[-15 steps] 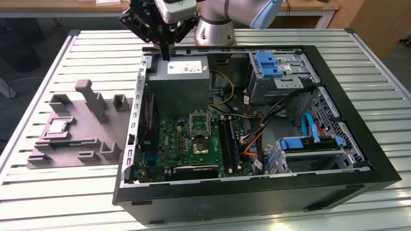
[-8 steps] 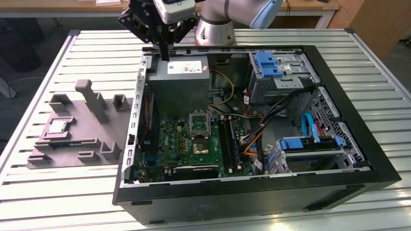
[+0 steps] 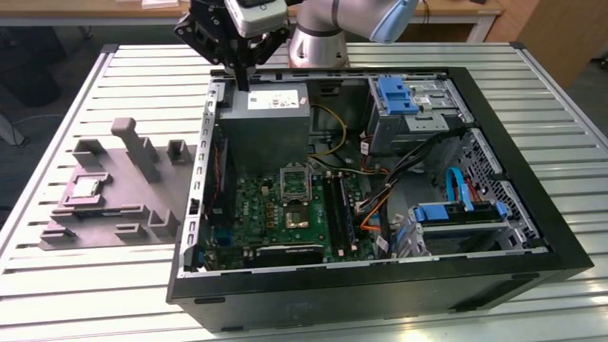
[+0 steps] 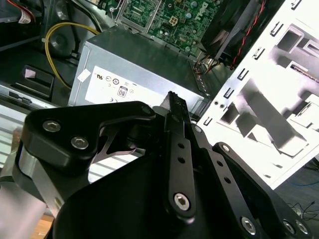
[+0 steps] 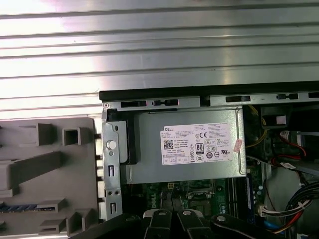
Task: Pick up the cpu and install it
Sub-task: 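Reach for the cpu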
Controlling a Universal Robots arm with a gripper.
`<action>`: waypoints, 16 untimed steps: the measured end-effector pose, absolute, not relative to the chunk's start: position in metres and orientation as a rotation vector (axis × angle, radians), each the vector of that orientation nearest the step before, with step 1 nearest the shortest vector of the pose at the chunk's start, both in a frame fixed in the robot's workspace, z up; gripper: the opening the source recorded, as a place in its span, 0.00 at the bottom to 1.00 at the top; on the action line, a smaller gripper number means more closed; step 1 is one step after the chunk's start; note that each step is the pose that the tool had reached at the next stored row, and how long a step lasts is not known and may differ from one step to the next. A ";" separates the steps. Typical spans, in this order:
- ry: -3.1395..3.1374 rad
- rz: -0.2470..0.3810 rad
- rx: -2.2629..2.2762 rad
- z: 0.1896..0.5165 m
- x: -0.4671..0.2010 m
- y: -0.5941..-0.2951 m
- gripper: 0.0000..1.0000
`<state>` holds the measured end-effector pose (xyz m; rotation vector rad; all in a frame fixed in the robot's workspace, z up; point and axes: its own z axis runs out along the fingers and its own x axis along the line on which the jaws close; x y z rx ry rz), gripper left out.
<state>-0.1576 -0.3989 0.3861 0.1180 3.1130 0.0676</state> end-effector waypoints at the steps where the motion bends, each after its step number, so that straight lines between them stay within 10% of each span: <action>1: 3.113 0.068 0.118 0.386 -0.158 -0.399 0.11; 16: 3.114 0.068 0.118 0.383 -0.163 -0.399 0.11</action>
